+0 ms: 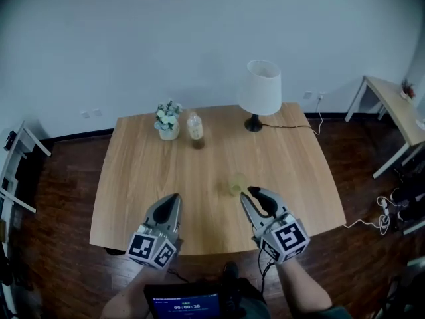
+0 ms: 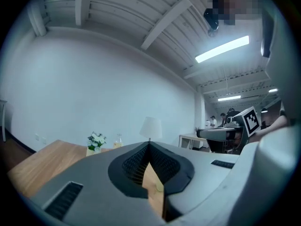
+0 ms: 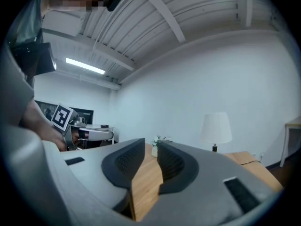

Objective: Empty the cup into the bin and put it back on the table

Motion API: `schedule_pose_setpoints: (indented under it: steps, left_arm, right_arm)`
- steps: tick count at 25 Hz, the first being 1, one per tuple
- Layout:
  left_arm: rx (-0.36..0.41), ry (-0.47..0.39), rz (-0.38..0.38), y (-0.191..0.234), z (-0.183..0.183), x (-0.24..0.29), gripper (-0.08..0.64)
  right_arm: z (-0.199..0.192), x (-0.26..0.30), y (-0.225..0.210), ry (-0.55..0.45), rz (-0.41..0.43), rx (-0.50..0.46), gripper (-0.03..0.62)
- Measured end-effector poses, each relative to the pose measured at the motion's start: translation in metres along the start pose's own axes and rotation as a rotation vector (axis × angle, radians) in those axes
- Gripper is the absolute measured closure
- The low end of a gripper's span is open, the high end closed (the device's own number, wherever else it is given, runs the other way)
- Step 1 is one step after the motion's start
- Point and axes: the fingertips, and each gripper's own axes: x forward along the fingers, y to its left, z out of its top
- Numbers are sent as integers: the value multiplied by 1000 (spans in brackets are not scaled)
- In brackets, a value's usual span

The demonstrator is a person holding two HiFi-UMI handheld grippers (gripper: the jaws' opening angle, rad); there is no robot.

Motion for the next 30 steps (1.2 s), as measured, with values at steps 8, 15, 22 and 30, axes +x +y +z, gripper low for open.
schedule_pose_setpoints:
  steps: [8,15,22,30]
  left_arm:
    - [30,-96,-53,-4,41,-56,560]
    - [31,-150,-122,-9,54,-84,560]
    - [46,-164,-149,-22,63,-101,560]
    - [58,-172,-125,-38,81,-109,560]
  right_arm:
    - [28,-36,33,-27,-82,-39,523]
    - [43,-60,63,-25,-135,-83,592]
    - [59,-71,77,-29,-132,-101,592]
    - [60,-78,82,7,-75,-66,592]
